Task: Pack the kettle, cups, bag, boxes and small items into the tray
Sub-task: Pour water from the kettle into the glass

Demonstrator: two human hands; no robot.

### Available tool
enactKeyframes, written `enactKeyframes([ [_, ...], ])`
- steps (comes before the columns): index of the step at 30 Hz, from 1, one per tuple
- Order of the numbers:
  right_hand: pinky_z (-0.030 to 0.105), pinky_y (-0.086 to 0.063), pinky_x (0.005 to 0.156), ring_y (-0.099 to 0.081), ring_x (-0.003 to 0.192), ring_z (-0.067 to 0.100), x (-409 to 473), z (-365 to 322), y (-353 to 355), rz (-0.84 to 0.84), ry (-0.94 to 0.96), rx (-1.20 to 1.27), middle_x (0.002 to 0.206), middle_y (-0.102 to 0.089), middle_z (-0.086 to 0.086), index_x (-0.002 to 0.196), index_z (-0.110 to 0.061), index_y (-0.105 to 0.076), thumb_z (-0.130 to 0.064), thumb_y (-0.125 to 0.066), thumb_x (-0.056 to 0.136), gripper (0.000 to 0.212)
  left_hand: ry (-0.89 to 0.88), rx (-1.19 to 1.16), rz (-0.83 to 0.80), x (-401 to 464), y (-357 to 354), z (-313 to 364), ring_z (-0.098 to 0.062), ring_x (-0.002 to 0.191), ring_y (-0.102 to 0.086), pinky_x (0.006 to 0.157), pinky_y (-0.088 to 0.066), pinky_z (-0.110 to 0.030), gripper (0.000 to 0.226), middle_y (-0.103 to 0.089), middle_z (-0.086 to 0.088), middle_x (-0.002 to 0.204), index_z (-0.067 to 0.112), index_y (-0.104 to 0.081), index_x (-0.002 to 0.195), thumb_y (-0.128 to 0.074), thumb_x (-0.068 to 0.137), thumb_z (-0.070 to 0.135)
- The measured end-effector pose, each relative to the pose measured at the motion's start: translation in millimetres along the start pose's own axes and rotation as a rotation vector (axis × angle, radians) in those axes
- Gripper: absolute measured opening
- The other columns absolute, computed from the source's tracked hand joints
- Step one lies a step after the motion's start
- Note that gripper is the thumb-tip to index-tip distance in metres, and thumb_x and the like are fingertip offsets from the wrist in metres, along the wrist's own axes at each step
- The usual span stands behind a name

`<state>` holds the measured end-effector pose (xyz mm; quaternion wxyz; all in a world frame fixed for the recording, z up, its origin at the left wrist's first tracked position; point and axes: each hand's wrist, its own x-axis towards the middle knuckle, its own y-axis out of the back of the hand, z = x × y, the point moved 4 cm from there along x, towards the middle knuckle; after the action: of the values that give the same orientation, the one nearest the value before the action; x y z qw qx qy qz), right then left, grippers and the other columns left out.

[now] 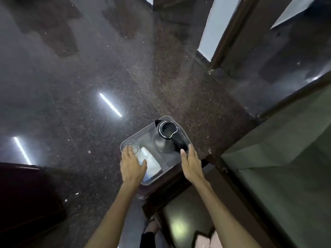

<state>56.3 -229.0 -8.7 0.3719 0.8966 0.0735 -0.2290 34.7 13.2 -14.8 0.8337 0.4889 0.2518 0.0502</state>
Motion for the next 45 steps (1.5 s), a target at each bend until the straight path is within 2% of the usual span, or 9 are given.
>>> enactKeyframes([
  [5,0.032,-0.042,0.118,-0.050,0.134,-0.010,45,35,-28,0.075,0.067,0.370,0.150,-0.056,-0.015,0.155,-0.033,-0.045,-0.054,-0.039,0.108,0.052,0.088,-0.015,0.062,71,-34,-38,-0.038,0.158,-0.020,0.124,-0.032,-0.052,0.104,-0.023,-0.025,0.168,-0.006,-0.018,0.160,-0.079,0.086,0.034],
  [8,0.026,-0.049,0.090,-0.064,0.099,0.000,66,50,-37,0.103,0.128,0.521,0.105,-0.070,-0.017,0.114,-0.028,-0.070,-0.049,-0.049,0.105,0.030,0.074,0.002,0.100,91,-56,-53,-0.041,0.153,-0.029,0.122,-0.034,-0.053,0.101,-0.032,-0.026,0.163,-0.006,-0.026,0.157,-0.082,0.083,0.031],
  [11,0.028,-0.044,0.075,-0.053,0.077,0.008,80,58,-44,0.116,0.197,0.590,0.079,-0.057,-0.004,0.085,-0.015,-0.062,-0.046,-0.051,0.105,0.038,0.042,0.039,0.223,98,-64,-62,-0.043,0.143,-0.040,0.115,-0.034,-0.055,0.092,-0.046,-0.024,0.152,-0.005,-0.043,0.148,-0.084,0.079,0.038],
  [16,0.021,-0.046,0.063,-0.049,0.063,0.024,94,49,-62,0.235,0.250,0.832,0.070,-0.043,0.037,0.071,0.012,-0.048,-0.044,-0.055,0.102,0.065,0.021,-0.089,0.337,102,-73,-66,-0.041,0.126,-0.050,0.107,-0.038,-0.055,0.084,-0.058,-0.019,0.128,0.002,-0.056,0.127,-0.086,0.068,0.054],
  [22,0.049,-0.024,0.050,-0.024,0.052,0.035,96,20,-51,0.532,0.145,0.912,0.051,-0.025,0.023,0.050,-0.007,-0.032,-0.045,-0.066,0.094,0.067,-0.060,-0.434,0.519,84,-48,-38,-0.036,0.112,-0.062,0.102,-0.050,-0.053,0.084,-0.064,-0.016,0.122,0.008,-0.053,0.127,-0.083,0.059,0.047],
  [29,0.037,-0.025,0.050,-0.025,0.051,0.026,59,26,1,0.591,0.238,0.961,0.054,-0.026,0.028,0.053,0.001,-0.031,-0.044,-0.066,0.094,0.070,-0.250,-0.662,0.601,57,-20,21,-0.021,0.115,-0.060,0.100,-0.052,-0.042,0.077,-0.061,-0.005,0.126,0.016,-0.057,0.127,-0.091,0.062,0.040],
  [39,0.023,-0.033,0.051,-0.033,0.047,0.022,-56,134,99,0.787,0.255,0.893,0.048,-0.032,0.024,0.048,-0.005,-0.035,-0.042,-0.065,0.095,0.067,-0.488,-0.648,0.408,-37,-99,117,-0.024,0.113,-0.058,0.097,-0.046,-0.033,0.075,-0.060,-0.014,0.125,0.011,-0.062,0.128,-0.095,0.063,0.031],
  [43,0.039,-0.028,0.051,-0.031,0.047,0.021,-117,201,140,0.904,0.092,0.893,0.047,-0.028,0.018,0.047,-0.008,-0.031,-0.052,-0.070,0.089,0.072,-0.605,-0.650,0.269,-95,-150,163,-0.026,0.113,-0.061,0.097,-0.050,-0.020,0.073,-0.059,-0.014,0.125,0.010,-0.063,0.129,-0.096,0.065,0.026],
  [45,0.048,-0.029,0.052,-0.029,0.049,0.020,-147,233,156,0.940,0.021,0.889,0.045,-0.028,0.002,0.044,-0.019,-0.031,-0.053,-0.073,0.087,0.069,-0.651,-0.639,0.203,-124,-176,181,-0.027,0.115,-0.060,0.101,-0.053,-0.035,0.073,-0.058,-0.012,0.125,0.011,-0.063,0.129,-0.093,0.065,0.031],
])
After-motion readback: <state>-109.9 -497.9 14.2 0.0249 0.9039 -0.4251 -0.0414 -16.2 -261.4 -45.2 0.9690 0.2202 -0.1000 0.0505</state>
